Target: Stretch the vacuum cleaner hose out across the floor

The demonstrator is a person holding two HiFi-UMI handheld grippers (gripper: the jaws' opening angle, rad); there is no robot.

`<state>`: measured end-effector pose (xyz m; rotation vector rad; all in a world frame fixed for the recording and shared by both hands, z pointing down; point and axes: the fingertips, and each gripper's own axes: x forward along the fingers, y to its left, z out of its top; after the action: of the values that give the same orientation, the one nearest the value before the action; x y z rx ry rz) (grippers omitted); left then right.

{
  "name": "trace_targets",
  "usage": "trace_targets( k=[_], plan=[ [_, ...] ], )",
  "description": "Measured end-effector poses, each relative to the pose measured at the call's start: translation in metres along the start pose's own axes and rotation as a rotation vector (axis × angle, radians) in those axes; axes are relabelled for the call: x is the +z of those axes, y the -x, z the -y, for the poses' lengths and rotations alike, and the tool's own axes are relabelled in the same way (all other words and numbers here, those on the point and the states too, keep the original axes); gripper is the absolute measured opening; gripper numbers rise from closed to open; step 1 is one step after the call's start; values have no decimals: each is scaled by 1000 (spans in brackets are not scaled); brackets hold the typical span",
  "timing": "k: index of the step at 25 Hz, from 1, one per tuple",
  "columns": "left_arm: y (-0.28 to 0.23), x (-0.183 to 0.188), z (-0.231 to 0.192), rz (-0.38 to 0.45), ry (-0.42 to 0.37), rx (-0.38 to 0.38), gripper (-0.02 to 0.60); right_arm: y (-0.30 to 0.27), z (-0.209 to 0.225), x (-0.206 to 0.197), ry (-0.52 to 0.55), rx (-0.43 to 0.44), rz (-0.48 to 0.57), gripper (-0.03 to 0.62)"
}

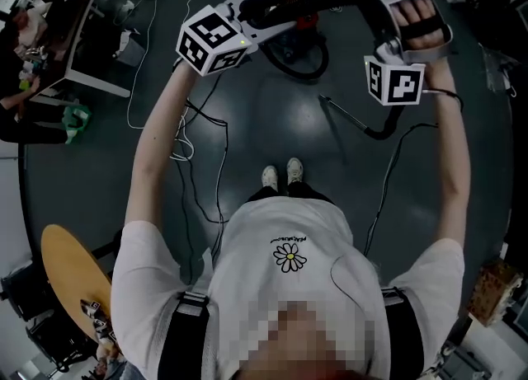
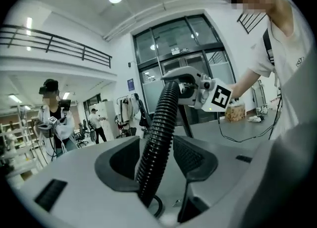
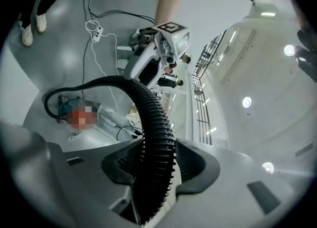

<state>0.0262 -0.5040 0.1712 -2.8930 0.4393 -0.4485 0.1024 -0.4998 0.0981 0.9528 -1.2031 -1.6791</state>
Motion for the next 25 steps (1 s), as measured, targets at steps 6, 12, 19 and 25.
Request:
trace_targets(
  k=[6,12,19,25],
  plan=[
    [-23,14,15,-72,-127,-60,195,9,-3,7,0,23,33,207],
    [-26,-15,66,-339,30,-392,193,5,-18,28,-21,79,128,209],
    [21,51,141,73,627,-861,192,-6,18,47,-362,55,181,209],
    [102,143,160,544,646,-1071,184,5,123,93,-812,39,394,209]
  ],
)
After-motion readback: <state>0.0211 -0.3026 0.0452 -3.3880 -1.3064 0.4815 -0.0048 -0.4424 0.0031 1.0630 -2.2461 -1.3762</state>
